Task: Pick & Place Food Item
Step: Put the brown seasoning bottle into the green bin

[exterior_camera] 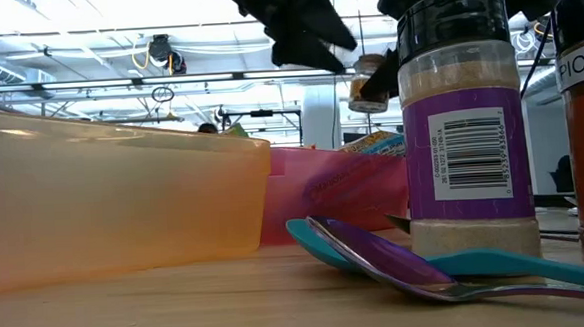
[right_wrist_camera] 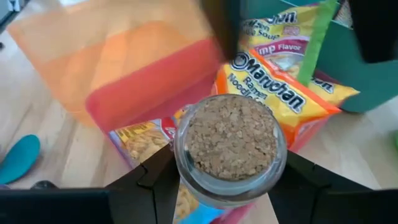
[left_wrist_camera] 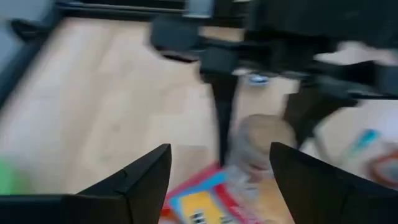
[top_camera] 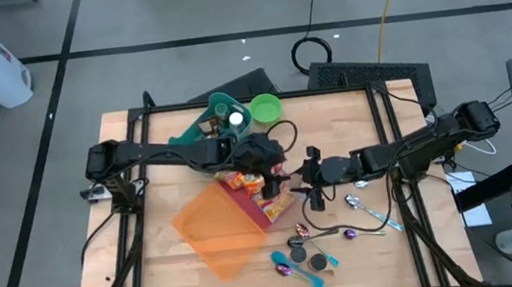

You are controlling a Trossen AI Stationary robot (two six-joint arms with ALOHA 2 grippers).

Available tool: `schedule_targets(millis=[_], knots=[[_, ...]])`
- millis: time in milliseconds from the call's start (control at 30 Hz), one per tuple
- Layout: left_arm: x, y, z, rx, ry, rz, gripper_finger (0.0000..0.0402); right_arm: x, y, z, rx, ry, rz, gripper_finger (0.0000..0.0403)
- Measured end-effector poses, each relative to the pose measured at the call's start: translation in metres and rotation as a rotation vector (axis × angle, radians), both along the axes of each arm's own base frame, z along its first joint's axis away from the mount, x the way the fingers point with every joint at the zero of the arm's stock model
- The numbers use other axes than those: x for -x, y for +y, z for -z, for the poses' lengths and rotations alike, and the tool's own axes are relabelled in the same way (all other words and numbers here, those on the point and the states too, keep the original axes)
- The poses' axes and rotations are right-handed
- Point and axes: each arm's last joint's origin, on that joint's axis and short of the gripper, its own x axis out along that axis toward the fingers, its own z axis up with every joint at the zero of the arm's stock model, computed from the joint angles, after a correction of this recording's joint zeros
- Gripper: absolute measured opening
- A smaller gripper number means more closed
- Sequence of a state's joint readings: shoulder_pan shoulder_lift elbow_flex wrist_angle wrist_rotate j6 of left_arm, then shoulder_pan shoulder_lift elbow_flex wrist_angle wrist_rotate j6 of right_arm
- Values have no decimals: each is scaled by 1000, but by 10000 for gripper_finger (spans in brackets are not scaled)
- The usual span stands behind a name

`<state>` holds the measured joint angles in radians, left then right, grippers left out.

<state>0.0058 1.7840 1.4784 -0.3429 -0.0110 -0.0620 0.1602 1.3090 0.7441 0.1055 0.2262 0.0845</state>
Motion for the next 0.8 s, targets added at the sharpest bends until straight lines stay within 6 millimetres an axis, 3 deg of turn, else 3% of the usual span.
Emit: schedule_targets(millis=[167, 300, 800], knots=[[-1, -11, -1, 44, -13, 117, 273, 0, 0, 0, 3, 2, 5, 182], [-6, -19, 11, -1, 7, 143, 273, 0, 0, -1, 13, -8, -3, 183], [-13, -18, 13, -52, -35, 86, 273, -3, 3, -6, 19, -68, -20, 182]])
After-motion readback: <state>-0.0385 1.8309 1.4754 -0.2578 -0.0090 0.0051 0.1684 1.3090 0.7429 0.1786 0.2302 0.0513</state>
